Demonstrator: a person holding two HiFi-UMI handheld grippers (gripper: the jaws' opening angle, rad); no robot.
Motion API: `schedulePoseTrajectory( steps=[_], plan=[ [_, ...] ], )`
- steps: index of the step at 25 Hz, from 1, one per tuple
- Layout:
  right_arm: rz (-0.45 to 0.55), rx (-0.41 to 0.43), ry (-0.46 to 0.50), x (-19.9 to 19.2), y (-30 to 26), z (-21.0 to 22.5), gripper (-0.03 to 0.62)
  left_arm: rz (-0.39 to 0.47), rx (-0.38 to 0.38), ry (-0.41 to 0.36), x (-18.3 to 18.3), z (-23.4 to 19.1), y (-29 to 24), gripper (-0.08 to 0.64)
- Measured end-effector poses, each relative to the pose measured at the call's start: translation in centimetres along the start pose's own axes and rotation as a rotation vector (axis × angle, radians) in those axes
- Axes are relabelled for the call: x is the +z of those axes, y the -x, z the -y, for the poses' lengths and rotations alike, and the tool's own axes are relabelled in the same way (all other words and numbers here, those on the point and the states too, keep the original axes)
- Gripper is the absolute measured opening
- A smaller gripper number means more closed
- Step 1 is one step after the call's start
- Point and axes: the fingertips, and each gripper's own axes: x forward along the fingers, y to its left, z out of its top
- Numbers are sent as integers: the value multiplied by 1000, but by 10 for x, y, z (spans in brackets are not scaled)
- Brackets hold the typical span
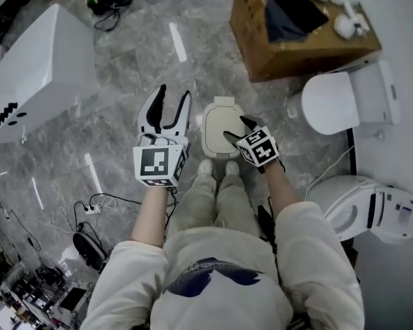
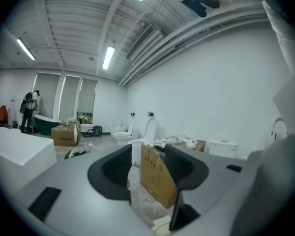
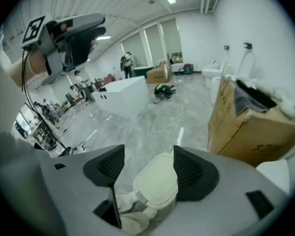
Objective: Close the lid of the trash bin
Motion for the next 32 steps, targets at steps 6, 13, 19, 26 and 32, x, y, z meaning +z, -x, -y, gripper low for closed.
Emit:
schedulePoseTrajectory(
  steps=[6, 13, 19, 26, 32],
  plan=[
    [376, -284, -59, 116, 121, 14, 319, 151, -32, -23, 85, 15, 15, 198],
    [703, -498, -124, 164, 252, -27, 321, 176, -36, -61, 127, 40, 64, 198],
    [815, -571, -104, 159, 298, -48, 294, 182, -34, -33, 125, 57, 90, 198],
    [880, -604, -17, 146, 338, -73, 168, 202, 28, -38, 119, 83, 127, 195],
    [924, -597, 62, 131, 377, -91, 74, 219, 65, -40, 122, 127, 155, 195]
  ],
)
